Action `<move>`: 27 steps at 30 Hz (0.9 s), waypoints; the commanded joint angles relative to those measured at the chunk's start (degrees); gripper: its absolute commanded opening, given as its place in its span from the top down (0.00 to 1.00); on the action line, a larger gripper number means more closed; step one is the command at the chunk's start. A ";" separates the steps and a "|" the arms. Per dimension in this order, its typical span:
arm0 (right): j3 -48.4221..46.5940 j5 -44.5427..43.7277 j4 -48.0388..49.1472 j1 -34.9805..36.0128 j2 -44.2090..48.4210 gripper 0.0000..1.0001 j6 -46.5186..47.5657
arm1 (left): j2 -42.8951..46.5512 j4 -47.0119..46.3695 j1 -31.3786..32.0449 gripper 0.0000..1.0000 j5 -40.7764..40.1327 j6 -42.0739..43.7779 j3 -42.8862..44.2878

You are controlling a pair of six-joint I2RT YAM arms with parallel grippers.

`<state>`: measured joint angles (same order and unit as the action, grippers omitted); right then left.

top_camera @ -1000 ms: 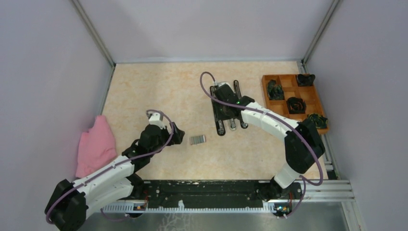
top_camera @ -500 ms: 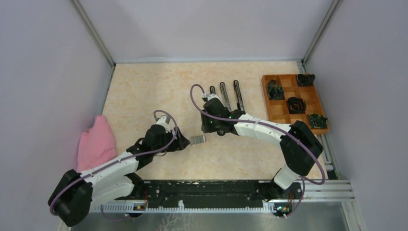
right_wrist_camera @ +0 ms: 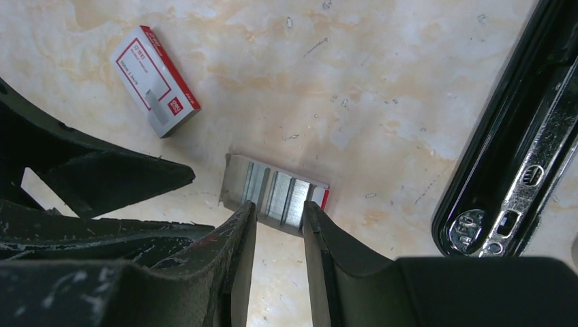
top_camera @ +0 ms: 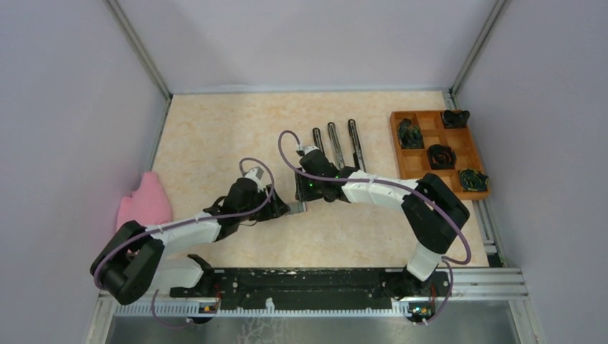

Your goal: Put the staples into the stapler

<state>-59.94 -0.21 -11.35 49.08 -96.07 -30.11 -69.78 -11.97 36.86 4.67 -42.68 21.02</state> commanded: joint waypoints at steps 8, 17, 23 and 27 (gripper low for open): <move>0.31 0.21 1.04 0.98 0.79 0.69 1.47 | -7.91 -6.82 -0.63 0.44 6.82 -2.97 3.78; -2.29 0.22 -2.53 2.53 -0.50 0.69 3.11 | -6.64 -13.16 -0.65 0.50 11.12 -6.89 -0.43; -4.77 -1.89 -5.05 4.21 -2.11 0.72 3.61 | -0.78 -9.04 -0.71 0.49 5.68 -8.64 -4.21; -6.11 -2.36 -5.67 5.29 -3.28 0.75 3.11 | 3.53 -5.86 -0.78 0.49 2.17 -9.22 -6.45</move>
<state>-62.30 -1.02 -16.51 53.17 -98.28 -27.24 -69.91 -20.49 36.47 11.14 -50.52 16.58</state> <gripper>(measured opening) 0.270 0.510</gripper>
